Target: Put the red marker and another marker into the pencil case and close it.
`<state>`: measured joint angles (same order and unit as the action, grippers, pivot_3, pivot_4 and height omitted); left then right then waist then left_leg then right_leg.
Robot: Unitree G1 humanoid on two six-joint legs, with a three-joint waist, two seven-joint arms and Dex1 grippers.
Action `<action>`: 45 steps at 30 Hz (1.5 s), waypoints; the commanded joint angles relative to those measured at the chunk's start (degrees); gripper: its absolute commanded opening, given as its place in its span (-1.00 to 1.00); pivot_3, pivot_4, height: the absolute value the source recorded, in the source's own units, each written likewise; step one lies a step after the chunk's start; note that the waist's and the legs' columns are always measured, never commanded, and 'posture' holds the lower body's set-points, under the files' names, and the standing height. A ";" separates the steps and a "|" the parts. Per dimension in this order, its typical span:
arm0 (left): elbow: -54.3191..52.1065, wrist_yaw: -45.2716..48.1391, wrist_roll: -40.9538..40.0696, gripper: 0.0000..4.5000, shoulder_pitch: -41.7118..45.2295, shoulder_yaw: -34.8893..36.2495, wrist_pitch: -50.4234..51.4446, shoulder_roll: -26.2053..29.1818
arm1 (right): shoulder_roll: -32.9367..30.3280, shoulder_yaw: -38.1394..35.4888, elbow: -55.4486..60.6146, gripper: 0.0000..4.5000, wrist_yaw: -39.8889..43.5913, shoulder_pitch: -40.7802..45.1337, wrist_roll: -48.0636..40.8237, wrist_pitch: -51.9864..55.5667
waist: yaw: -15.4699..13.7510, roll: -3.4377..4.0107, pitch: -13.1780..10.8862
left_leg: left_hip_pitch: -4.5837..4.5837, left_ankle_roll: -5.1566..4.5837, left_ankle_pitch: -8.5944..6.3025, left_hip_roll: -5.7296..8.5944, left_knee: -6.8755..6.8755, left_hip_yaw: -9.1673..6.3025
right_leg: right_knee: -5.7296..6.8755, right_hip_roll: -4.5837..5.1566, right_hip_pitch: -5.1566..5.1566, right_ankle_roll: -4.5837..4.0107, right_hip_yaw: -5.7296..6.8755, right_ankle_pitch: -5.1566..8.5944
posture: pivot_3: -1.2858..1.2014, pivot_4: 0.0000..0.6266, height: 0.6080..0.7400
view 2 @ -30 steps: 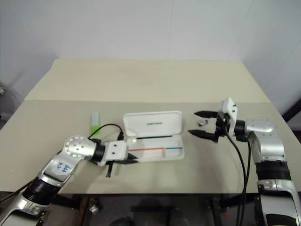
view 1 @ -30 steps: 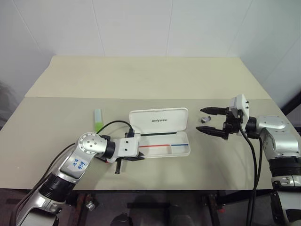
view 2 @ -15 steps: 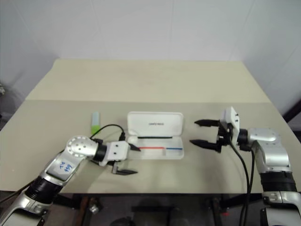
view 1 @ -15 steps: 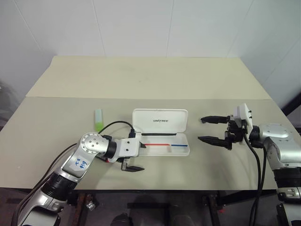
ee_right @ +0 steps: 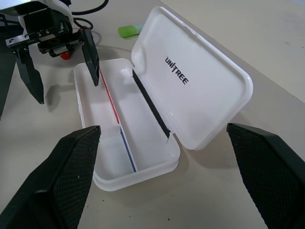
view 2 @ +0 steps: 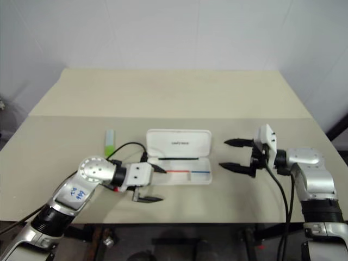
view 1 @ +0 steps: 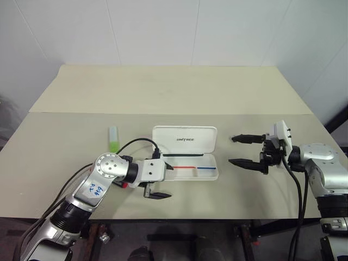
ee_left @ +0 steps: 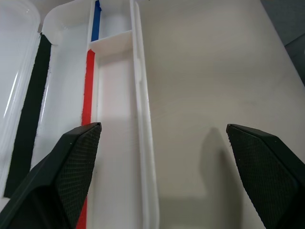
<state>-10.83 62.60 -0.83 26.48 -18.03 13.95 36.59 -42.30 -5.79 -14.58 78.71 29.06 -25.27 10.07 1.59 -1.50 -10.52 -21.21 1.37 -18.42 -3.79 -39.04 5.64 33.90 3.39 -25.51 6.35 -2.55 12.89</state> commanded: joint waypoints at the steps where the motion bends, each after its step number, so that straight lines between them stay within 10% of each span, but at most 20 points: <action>1: -3.84 -0.86 -0.98 0.99 -0.43 0.48 1.06 -0.36 | 0.07 -0.50 1.38 1.00 0.00 1.03 -0.67 -0.48 | 0.00 0.00 0.00 | 0.00 0.00 0.00 0.00 0.00 0.00 | 0.00 0.00 0.00 0.00 0.00 0.00 | 0.03 -0.52 1.00; 26: -26.36 -27.29 -1.88 0.99 -7.42 14.73 28.01 -7.97 | 1.32 1.93 4.78 1.00 3.53 0.25 -2.38 1.89 | 0.16 -0.01 0.00 | 0.02 -0.01 0.01 0.02 0.02 -0.09 | 0.02 -0.03 0.03 0.04 -0.04 -0.02 | 0.03 -0.52 1.00; 37: -35.25 -6.06 -15.42 0.99 -24.95 36.65 28.16 14.74 | 2.70 4.94 -4.36 1.00 7.26 7.50 0.37 -1.60 | 0.38 -0.05 -0.03 | 0.07 0.04 0.05 -0.01 0.06 -0.13 | 0.03 -0.04 0.02 -0.67 -0.02 0.37 | 0.03 -0.52 1.00; 45: -22.23 8.37 -19.21 0.99 -33.97 48.48 15.87 22.12 | 4.37 5.84 -7.36 1.00 8.04 9.55 1.50 -3.16 | 0.10 -0.05 -0.03 | 0.07 0.04 0.02 0.00 0.06 -0.07 | -0.05 0.04 0.01 -0.91 0.06 0.51 | 0.03 -0.52 1.00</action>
<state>-35.11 69.08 -19.23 -7.49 28.06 32.77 57.42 -37.85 0.25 -21.98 85.38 37.64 -23.46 7.65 1.70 -1.56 -10.55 -21.14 1.42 -18.40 -3.80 -38.98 5.57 33.86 3.43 -25.49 5.43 -2.49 13.40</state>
